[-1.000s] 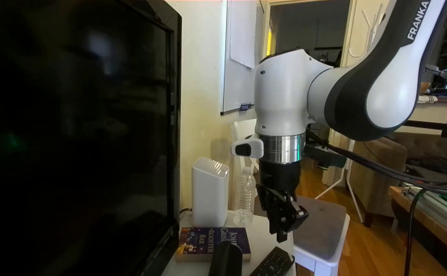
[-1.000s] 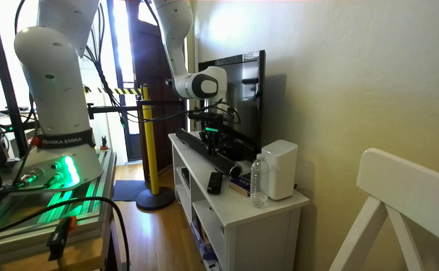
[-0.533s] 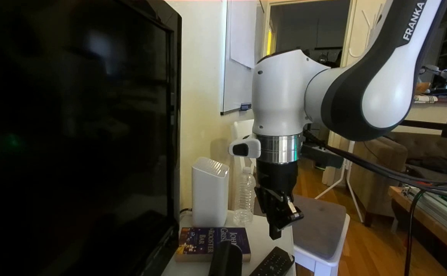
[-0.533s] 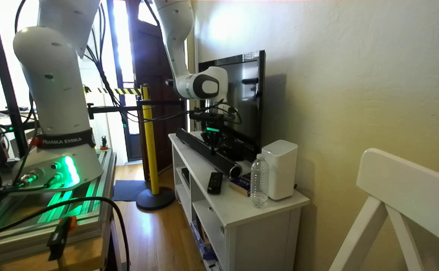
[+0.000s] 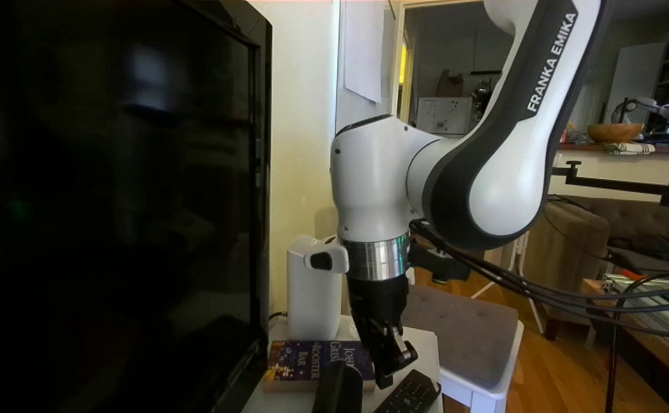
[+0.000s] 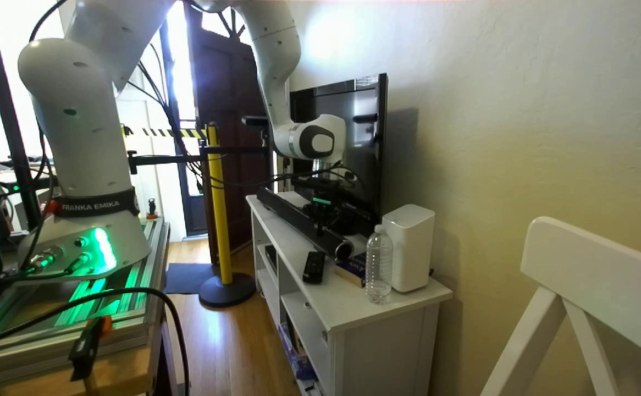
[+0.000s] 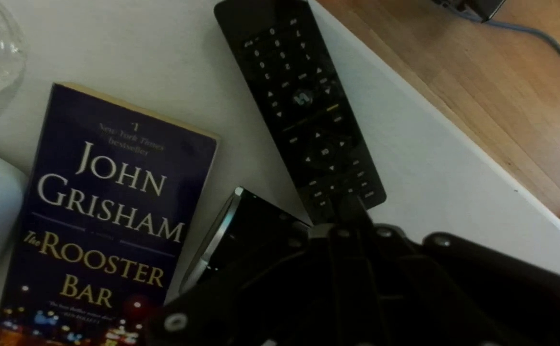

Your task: Press one button on the black remote

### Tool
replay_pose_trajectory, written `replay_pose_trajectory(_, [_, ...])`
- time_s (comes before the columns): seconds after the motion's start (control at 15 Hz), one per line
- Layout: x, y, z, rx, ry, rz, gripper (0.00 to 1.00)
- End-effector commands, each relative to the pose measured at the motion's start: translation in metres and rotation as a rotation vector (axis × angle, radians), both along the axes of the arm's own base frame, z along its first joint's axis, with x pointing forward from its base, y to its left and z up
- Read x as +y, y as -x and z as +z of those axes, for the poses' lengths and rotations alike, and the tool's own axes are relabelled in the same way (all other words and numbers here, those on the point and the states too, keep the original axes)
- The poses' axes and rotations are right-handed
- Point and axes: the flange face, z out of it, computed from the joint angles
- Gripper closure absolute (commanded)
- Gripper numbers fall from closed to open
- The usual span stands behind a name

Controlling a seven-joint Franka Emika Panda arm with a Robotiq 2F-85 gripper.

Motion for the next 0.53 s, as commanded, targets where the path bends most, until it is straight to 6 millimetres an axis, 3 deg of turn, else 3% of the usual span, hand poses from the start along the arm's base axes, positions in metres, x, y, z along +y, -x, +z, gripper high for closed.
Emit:
replay_pose_trajectory(0.0, [0.017, -0.017, -0.016, 0.071, -0.021, 0.059, 1.00])
replay_pose_trajectory(0.47, [0.029, -0.014, -0.027, 0.106, -0.012, 0.075, 1.00])
